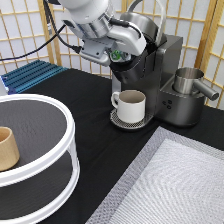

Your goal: Make coffee

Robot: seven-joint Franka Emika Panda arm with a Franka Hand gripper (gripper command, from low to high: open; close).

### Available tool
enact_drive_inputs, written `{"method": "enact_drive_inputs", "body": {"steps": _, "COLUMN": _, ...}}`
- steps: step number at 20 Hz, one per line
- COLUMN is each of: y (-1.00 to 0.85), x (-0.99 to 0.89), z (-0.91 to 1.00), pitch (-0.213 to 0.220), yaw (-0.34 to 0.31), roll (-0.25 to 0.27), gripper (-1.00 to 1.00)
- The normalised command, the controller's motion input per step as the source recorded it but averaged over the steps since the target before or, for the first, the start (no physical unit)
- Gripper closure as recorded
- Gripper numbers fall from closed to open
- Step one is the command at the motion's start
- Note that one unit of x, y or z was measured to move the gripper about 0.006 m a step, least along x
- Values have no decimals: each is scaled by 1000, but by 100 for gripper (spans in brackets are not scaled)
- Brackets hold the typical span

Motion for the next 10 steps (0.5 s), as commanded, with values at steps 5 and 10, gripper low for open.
{"method": "enact_drive_inputs", "body": {"steps": 5, "y": 262, "x": -1, "z": -215, "pitch": 0, "yaw": -86, "roll": -148, "gripper": -100}}
{"method": "enact_drive_inputs", "body": {"steps": 10, "y": 170, "x": -18, "z": -25, "pitch": 0, "yaw": -95, "roll": -133, "gripper": -100}}
